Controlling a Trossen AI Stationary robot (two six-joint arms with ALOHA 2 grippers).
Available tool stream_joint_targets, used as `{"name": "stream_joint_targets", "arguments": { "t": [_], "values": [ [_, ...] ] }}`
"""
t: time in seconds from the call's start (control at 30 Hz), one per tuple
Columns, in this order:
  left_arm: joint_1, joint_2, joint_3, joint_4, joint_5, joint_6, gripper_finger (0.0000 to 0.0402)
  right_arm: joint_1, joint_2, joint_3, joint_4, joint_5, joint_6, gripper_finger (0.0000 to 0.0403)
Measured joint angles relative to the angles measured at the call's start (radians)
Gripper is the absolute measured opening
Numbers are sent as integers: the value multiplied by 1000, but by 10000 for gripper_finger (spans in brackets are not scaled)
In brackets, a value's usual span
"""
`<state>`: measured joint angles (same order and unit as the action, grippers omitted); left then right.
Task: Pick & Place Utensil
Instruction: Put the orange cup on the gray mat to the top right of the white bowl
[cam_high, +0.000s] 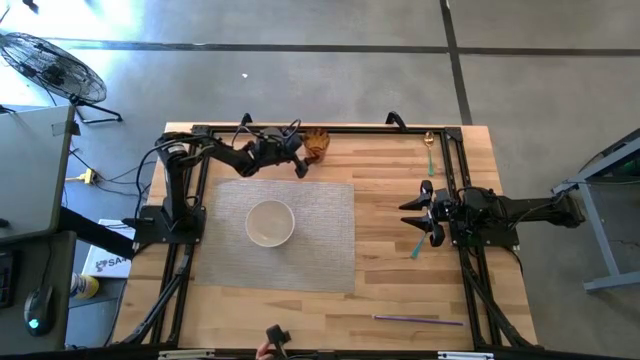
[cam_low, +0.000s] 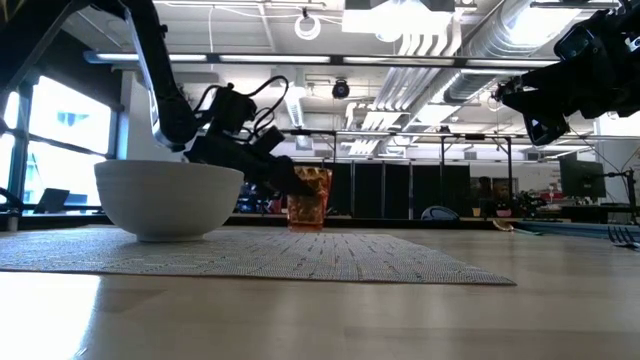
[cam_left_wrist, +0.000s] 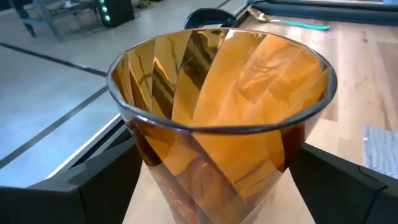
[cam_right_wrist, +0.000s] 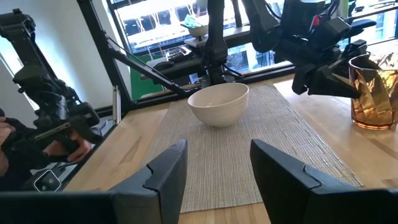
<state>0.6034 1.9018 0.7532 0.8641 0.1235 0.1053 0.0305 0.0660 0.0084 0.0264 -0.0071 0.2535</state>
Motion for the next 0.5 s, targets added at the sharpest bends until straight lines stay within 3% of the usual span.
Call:
{"name": "stream_joint_targets", "arguments": {
  "t": [0.13, 0.5],
  "values": [
    [-4, 0, 0, -1, 3, 1, 351, 0, 0, 0, 0, 0, 0, 169],
    [-44, -32, -1, -14, 28, 2, 355, 0, 0, 0, 0, 0, 0, 170]
  ]
}}
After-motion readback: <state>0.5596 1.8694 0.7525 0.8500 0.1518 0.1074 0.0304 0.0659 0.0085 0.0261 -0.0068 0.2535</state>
